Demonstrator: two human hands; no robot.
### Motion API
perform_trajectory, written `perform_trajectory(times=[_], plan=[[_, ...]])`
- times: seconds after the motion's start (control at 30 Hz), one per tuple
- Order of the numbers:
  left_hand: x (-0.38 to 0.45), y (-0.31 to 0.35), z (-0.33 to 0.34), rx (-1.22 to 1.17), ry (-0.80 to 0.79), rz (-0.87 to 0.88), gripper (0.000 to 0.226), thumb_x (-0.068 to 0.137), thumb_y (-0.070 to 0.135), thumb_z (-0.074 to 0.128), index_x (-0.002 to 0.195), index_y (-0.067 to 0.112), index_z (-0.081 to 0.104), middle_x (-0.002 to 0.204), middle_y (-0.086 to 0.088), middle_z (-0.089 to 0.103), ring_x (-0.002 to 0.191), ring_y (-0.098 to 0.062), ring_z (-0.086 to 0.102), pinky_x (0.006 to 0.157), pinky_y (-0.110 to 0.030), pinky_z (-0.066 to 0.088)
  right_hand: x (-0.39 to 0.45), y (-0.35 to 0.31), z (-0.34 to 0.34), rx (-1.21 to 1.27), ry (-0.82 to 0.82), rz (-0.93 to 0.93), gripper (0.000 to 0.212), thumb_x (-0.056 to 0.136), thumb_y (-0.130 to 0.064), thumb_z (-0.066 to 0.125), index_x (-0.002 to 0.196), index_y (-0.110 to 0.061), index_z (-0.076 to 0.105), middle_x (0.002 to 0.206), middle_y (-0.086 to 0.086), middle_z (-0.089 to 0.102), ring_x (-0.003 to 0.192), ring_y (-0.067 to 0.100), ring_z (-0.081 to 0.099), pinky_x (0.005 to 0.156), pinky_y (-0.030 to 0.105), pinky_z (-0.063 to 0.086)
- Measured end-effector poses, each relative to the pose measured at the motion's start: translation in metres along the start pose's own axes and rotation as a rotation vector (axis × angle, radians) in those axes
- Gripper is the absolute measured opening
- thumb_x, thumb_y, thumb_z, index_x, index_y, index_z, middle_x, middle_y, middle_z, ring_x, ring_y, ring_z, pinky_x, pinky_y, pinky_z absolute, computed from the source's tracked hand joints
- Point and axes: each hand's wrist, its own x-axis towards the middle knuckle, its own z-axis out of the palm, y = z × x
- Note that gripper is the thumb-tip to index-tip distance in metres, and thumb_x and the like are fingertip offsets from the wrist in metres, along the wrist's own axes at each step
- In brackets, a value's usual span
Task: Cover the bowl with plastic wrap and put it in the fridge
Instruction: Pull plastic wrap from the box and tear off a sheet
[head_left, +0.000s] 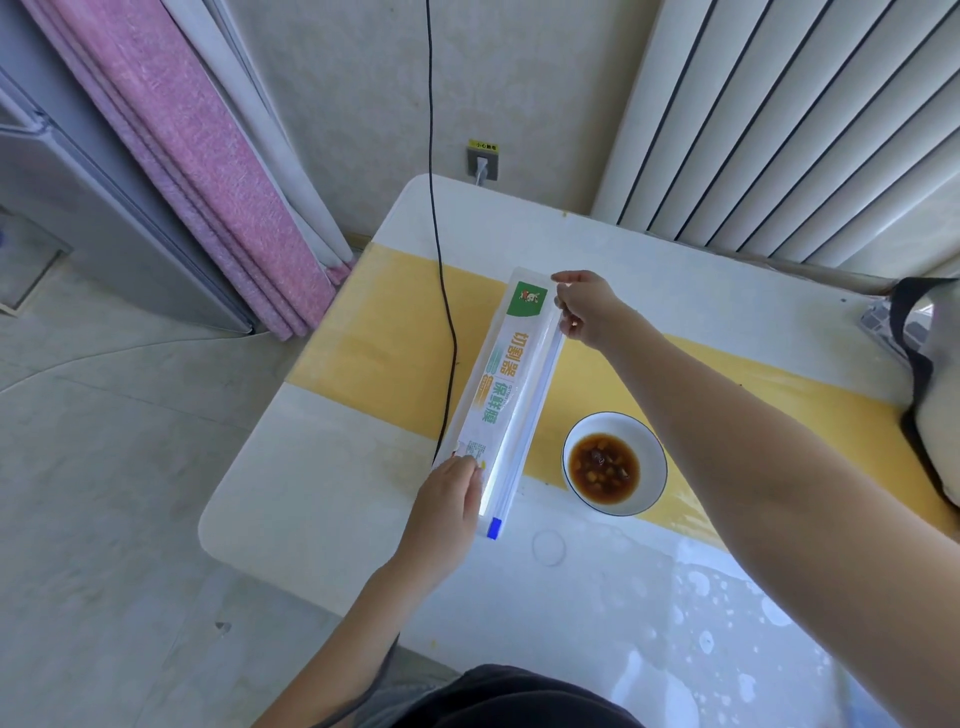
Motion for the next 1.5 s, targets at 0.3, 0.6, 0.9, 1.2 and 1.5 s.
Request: perform_trajectory(times=[0.3,0.6,0.9,1.2,1.5], plan=[[0.007,0.017,-0.026,-0.735,-0.059,-0.363,0.024,0.089,0.034,0.051,0.081,0.012,0.049,0.066,0.000,0.036,0.060,-0.013,0.030,0.061,-0.023,0.030,-0.022,-0.013,-0.001,0.383,-0.107,-0.045,0.032,0.098,0.001,0.031,0.120,-0.010,0.051,0.069,0.006,0.041,0.051,0.012,0.027,0.053,0.024,0.036],[0.036,0.043,-0.108,-1.425,-0.020,-0.192,0.039,0.097,0.022,0.039,0.058,0.022,0.046,0.055,0.009,0.032,0.048,-0.006,0.022,0.046,-0.019,0.019,-0.046,-0.081,0.009,0.721,-0.226,-0.145,0.034,0.096,0.006,0.023,0.112,-0.011,0.048,0.061,0.004,0.031,0.035,0.008,0.025,0.040,0.016,0.033],[0.035,0.076,-0.145,-1.451,-0.036,-0.049,0.041,0.094,0.025,0.037,0.053,0.023,0.036,0.056,0.010,0.027,0.054,-0.010,0.013,0.046,-0.021,0.012,-0.090,-0.128,0.009,0.829,-0.283,-0.263,0.033,0.096,0.007,0.024,0.093,-0.012,0.051,0.061,0.003,0.030,0.027,0.006,0.029,0.035,0.014,0.030],[0.032,0.088,-0.153,-1.427,-0.257,0.073,0.039,0.073,0.034,0.071,0.054,0.024,0.038,0.051,0.012,0.033,0.048,-0.007,0.014,0.041,-0.019,0.011,-0.119,-0.139,-0.010,0.706,-0.143,-0.351,0.037,0.094,0.006,0.020,0.088,-0.013,0.052,0.062,0.003,0.031,0.045,0.009,0.025,0.036,0.013,0.027],[0.023,0.119,-0.093,-1.247,-0.598,-0.127,0.027,0.069,0.026,0.070,0.050,0.021,0.051,0.047,0.012,0.030,0.037,-0.001,0.026,0.039,-0.014,0.017,-0.121,-0.100,-0.069,0.448,0.129,-0.320,0.036,0.093,-0.006,0.021,0.091,-0.023,0.052,0.058,-0.003,0.032,0.040,0.009,0.023,0.036,0.014,0.019]])
